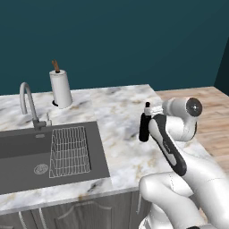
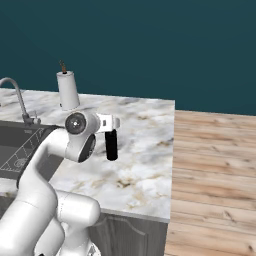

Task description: Move the drinks to the dining counter.

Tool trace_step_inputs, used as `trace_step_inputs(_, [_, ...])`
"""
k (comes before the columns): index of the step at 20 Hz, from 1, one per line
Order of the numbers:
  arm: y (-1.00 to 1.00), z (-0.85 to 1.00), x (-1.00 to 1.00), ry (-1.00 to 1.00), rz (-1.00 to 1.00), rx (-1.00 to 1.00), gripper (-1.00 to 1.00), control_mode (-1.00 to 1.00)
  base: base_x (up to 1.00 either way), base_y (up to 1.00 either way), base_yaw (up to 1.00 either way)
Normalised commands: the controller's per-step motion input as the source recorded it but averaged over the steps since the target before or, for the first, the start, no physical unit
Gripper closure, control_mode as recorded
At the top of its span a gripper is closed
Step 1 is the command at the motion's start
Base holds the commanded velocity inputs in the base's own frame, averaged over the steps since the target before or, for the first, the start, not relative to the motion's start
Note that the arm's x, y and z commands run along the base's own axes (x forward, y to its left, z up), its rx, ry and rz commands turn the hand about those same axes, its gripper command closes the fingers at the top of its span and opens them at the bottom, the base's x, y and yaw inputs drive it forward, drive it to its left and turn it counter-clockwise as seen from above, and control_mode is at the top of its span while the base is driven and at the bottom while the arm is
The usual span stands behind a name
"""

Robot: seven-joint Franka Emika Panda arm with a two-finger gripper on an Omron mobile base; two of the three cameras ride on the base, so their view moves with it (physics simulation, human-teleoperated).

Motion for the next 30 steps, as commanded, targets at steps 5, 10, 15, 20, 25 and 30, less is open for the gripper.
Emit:
trace_step_inputs(5, [0.00,0.40,-0.12,0.15,0.00,0.00,-1.00,-1.00,0.00,0.00,0.00])
trace_step_inputs(10, [0.05,0.33,-0.08,0.14,0.00,0.00,-1.00,-1.00,0.00,0.00,0.00])
trace_step_inputs(15, [0.14,0.11,-0.21,0.13,0.00,0.00,-1.00,-1.00,0.00,0.00,0.00])
trace_step_inputs(20, [0.13,0.00,-0.12,0.22,0.00,0.00,-1.00,-1.00,0.00,0.00,0.00])
trace_step_inputs(25, [0.05,0.02,-0.28,0.12,0.00,0.00,-1.00,-1.00,0.00,0.00,0.00])
trace_step_inputs(30, [0.00,0.00,-0.37,0.00,0.00,0.00,-1.00,-1.00,0.00,0.00,0.00])
